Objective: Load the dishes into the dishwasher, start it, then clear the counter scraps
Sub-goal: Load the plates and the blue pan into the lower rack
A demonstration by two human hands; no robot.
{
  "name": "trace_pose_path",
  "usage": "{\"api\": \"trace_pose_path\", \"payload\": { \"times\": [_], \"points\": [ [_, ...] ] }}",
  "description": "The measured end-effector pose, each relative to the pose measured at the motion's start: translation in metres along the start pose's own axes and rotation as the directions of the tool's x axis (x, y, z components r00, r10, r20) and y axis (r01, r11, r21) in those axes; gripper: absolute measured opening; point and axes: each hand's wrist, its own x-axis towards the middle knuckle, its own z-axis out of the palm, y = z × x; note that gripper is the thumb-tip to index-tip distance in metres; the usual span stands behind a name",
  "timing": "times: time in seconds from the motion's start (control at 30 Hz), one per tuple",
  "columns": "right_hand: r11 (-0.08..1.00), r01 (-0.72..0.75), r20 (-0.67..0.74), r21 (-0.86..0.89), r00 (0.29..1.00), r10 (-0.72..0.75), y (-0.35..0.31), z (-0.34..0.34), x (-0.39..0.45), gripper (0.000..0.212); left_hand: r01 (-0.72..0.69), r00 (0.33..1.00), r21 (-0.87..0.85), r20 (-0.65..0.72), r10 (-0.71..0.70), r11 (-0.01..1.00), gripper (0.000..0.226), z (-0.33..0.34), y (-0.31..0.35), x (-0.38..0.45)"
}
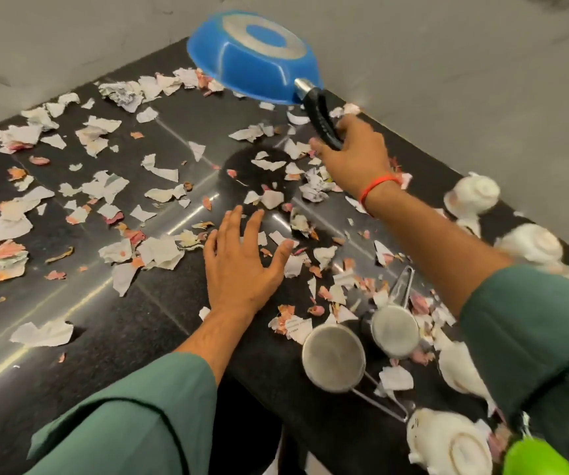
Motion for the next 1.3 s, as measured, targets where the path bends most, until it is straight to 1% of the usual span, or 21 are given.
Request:
{"api": "trace_pose_path", "payload": {
  "times": [0.07, 0.13, 0.27, 0.3, 0.33, 0.37, 0.43, 0.5, 0.57, 0.63, 0.7, 0.77, 0.83, 0.9, 0.97, 1.03, 1.13, 1.2, 1.3],
  "points": [
    [1.0, -0.014, -0.047, 0.017, 0.999, 0.015, -0.007, -0.007, -0.041, 0.024, -0.014, 1.0, -0.074, -0.002, 0.014, 0.997, 0.08, -0.002, 0.0, -0.002],
    [0.999, -0.031, -0.077, 0.008, 0.997, 0.032, -0.016, -0.011, -0.08, 0.024, -0.02, 1.0, -0.184, -0.003, 0.02, 0.983, 0.08, -0.007, -0.005, -0.005],
    [0.998, -0.066, -0.15, -0.009, 0.987, 0.064, -0.032, -0.015, -0.151, 0.025, -0.132, 0.991, -0.362, -0.046, 0.124, 0.923, 0.07, -0.033, -0.018, -0.027],
    [0.997, -0.071, -0.16, 0.001, 0.985, 0.07, -0.035, -0.016, -0.165, 0.025, -0.14, 0.99, -0.438, -0.053, 0.129, 0.888, 0.068, -0.044, -0.018, -0.035],
    [0.997, -0.081, -0.178, 0.019, 0.98, 0.083, -0.039, -0.018, -0.181, 0.025, -0.134, 0.99, -0.55, -0.042, 0.133, 0.825, 0.064, -0.058, -0.015, -0.047],
    [0.995, -0.094, -0.197, 0.032, 0.975, 0.099, -0.044, -0.02, -0.197, 0.025, -0.103, 0.991, -0.669, -0.007, 0.132, 0.737, 0.06, -0.074, -0.009, -0.059],
    [0.992, -0.115, -0.247, 0.045, 0.961, 0.122, -0.053, -0.022, -0.229, 0.026, -0.008, 0.981, -0.83, 0.1, 0.164, 0.557, 0.045, -0.106, 0.006, -0.084],
    [0.991, -0.125, -0.287, 0.048, 0.949, 0.134, -0.062, -0.021, -0.259, 0.028, 0.064, 0.953, -0.899, 0.183, 0.24, 0.433, 0.038, -0.133, 0.024, -0.107],
    [0.988, -0.148, -0.313, 0.051, 0.937, 0.156, -0.068, -0.021, -0.29, 0.028, 0.112, 0.906, -0.923, 0.246, 0.344, 0.367, 0.035, -0.153, 0.04, -0.129],
    [0.985, -0.163, -0.323, 0.05, 0.931, 0.17, -0.073, -0.022, -0.321, 0.026, 0.147, 0.866, -0.929, 0.287, 0.41, 0.34, 0.033, -0.166, 0.053, -0.15],
    [0.984, -0.165, -0.329, 0.069, 0.927, 0.179, -0.076, -0.023, -0.354, 0.026, 0.176, 0.844, -0.931, 0.31, 0.437, 0.321, 0.028, -0.176, 0.064, -0.175],
    [0.982, -0.167, -0.343, 0.09, 0.92, 0.188, -0.077, -0.023, -0.384, 0.033, 0.191, 0.843, -0.931, 0.317, 0.434, 0.31, 0.028, -0.179, 0.071, -0.2],
    [0.975, -0.176, -0.364, 0.139, 0.906, 0.215, -0.075, -0.024, -0.41, 0.036, 0.194, 0.842, -0.933, 0.317, 0.436, 0.304, 0.031, -0.18, 0.073, -0.225],
    [0.959, -0.195, -0.359, 0.206, 0.897, 0.26, -0.073, -0.029, -0.437, 0.044, 0.18, 0.831, -0.938, 0.306, 0.464, 0.296, 0.033, -0.179, 0.077, -0.251],
    [0.951, -0.217, -0.339, 0.221, 0.897, 0.284, -0.07, -0.039, -0.46, 0.05, 0.162, 0.82, -0.94, 0.297, 0.49, 0.299, 0.034, -0.177, 0.083, -0.275],
    [0.945, -0.257, -0.331, 0.204, 0.89, 0.313, -0.065, -0.054, -0.487, 0.051, 0.128, 0.777, -0.937, 0.299, 0.553, 0.326, 0.033, -0.174, 0.092, -0.303],
    [0.929, -0.31, -0.342, 0.204, 0.866, 0.364, -0.056, -0.073, -0.529, 0.041, 0.071, 0.712, -0.927, 0.305, 0.632, 0.367, 0.031, -0.166, 0.105, -0.343],
    [0.91, -0.32, -0.381, 0.263, 0.832, 0.402, -0.051, -0.08, -0.564, 0.038, 0.038, 0.653, -0.927, 0.306, 0.692, 0.374, 0.033, -0.164, 0.115, -0.373],
    [0.87, -0.297, -0.445, 0.393, 0.767, 0.462, -0.044, -0.084, -0.617, 0.034, 0.011, 0.537, -0.925, 0.325, 0.778, 0.379, 0.037, -0.169, 0.126, -0.418]
  ]
}}
